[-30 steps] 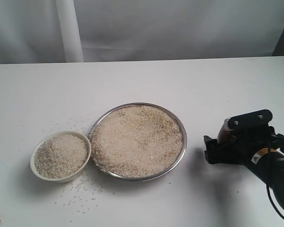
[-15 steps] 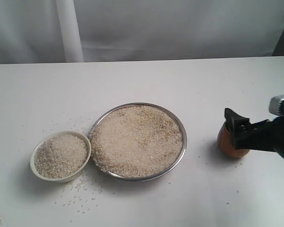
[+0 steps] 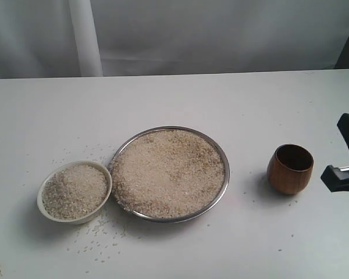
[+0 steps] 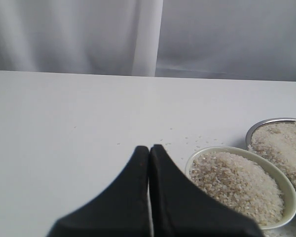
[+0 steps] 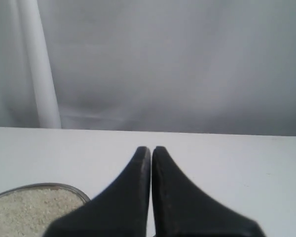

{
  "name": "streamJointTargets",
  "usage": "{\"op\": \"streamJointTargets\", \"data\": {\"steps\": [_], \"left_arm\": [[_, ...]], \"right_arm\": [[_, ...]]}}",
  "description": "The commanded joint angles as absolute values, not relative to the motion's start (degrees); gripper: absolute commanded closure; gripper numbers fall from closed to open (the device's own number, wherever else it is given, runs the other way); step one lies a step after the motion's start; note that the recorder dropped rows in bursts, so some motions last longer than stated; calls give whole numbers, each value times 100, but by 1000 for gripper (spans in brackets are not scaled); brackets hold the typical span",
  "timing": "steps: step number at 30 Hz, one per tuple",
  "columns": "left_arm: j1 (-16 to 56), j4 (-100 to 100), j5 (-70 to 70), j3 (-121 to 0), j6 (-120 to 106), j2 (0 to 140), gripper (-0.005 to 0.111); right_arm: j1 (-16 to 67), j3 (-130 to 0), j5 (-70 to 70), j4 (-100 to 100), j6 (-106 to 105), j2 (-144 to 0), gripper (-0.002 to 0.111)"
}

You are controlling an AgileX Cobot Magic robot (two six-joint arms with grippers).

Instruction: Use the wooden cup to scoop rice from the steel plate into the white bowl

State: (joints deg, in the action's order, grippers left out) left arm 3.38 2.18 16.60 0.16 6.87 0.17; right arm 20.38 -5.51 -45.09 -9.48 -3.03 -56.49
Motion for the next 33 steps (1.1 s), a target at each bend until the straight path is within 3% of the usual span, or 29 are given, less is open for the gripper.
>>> {"op": "streamJointTargets", "data": {"steps": [1, 19, 26, 33], "left_arm": [[361, 190, 1635, 0, 695, 0, 107], [361, 190, 1635, 0, 695, 0, 107], [361, 190, 1635, 0, 704, 0, 107], [361, 190, 1635, 0, 704, 0, 107]], "right_arm": [[2010, -512, -4492, -811, -231, -5434, 108], [2010, -512, -4187, -1153, -288, -5366, 108], [1928, -512, -2609, -1074, -1778, -3980, 108], [1473, -512, -1684, -738, -1971, -2515, 108]]}}
